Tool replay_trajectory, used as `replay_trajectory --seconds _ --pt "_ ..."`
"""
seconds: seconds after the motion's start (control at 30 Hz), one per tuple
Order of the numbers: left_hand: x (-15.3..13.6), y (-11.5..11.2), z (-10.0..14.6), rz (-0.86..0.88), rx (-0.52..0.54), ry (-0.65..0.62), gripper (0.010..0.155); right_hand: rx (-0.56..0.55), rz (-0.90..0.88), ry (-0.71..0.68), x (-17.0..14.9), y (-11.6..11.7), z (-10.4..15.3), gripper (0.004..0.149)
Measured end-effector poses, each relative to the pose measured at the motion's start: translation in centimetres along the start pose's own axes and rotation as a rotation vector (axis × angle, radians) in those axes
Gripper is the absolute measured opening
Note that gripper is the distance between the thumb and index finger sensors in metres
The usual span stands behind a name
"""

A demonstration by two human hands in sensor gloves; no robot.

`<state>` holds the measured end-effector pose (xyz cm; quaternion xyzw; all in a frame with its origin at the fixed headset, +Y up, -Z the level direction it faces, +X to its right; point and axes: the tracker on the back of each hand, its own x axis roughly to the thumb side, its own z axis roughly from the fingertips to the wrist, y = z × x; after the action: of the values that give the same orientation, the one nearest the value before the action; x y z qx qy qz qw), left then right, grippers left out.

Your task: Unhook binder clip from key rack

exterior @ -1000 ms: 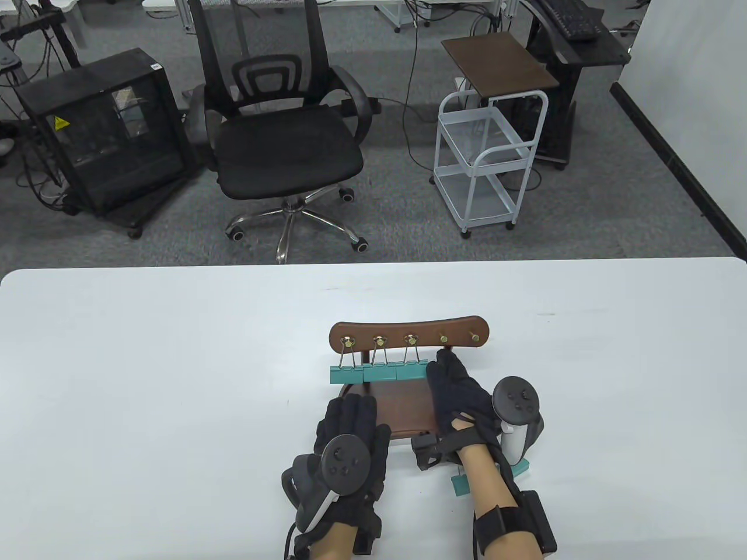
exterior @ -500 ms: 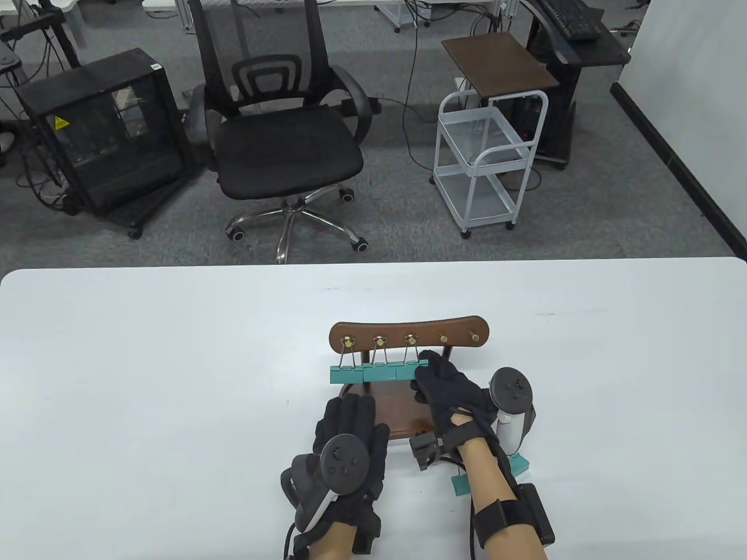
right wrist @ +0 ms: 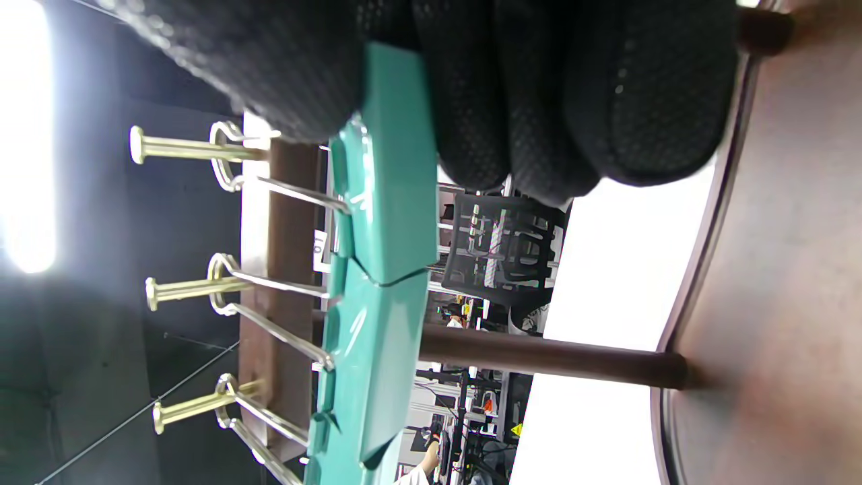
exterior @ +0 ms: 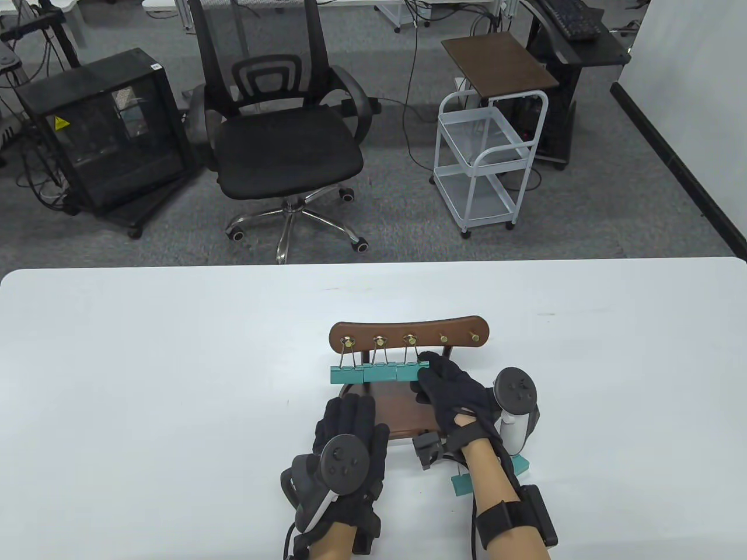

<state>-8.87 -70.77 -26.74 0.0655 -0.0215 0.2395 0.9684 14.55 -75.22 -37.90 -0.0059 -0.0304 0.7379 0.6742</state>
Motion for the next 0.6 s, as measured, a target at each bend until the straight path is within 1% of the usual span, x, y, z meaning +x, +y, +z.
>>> replay_trajectory --seconds 0.3,0.6 --pt "0.01 0.01 0.00 0.003 0.001 -0.001 0.061 -0.016 -0.058 -0.017 0.03 -0.50 0.11 0.053" --pt "0.00 0.04 0.02 0.001 0.002 0.000 0.060 0.005 -0.114 -0.021 0.16 -0.52 0.23 0.053"
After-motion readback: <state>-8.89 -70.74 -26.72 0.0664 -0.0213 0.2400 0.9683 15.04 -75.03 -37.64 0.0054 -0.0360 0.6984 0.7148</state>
